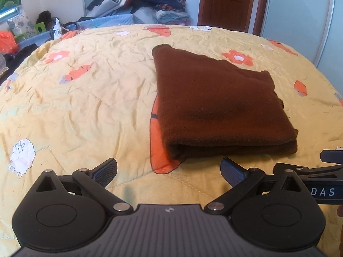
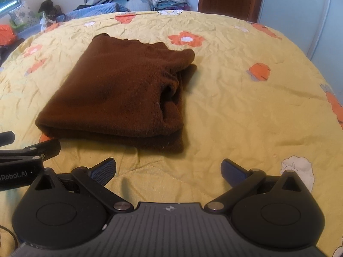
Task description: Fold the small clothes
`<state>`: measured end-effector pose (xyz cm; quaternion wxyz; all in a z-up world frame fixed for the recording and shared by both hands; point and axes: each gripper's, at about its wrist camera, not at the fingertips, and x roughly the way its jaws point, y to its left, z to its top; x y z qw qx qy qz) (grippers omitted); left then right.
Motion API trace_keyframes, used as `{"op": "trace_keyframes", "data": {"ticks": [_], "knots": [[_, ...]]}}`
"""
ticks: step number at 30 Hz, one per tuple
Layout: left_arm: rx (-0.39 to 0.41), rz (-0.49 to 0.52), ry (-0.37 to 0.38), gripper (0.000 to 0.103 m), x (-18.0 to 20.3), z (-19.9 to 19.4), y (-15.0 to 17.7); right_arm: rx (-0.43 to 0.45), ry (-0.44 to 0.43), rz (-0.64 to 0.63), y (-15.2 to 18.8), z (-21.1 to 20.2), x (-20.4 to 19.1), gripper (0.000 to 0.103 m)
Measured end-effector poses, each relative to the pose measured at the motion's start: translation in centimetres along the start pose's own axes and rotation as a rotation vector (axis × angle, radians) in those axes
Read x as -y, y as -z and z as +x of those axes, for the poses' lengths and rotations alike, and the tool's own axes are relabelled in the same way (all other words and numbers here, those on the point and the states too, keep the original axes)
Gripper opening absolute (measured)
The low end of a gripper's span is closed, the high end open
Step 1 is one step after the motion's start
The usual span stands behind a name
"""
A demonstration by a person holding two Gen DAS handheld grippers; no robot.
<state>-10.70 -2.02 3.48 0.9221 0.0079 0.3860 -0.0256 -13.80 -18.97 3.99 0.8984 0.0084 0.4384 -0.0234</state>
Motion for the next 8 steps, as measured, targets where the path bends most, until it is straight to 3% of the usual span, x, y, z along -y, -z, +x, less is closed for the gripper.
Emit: {"op": "trace_keyframes", "data": {"ticks": [2,8], "knots": [[0.074,0.032,-0.034,0.103,0.5,-1.0,0.5,0.005,-0.002,-0.005,0.0,-0.1,0.0,0.103],[0.101,0.022,-0.02,0.103,0.4,-1.9,0.2,0.014,-0.011,-0.008,0.0,-0.3,-0.2,0.103]]}}
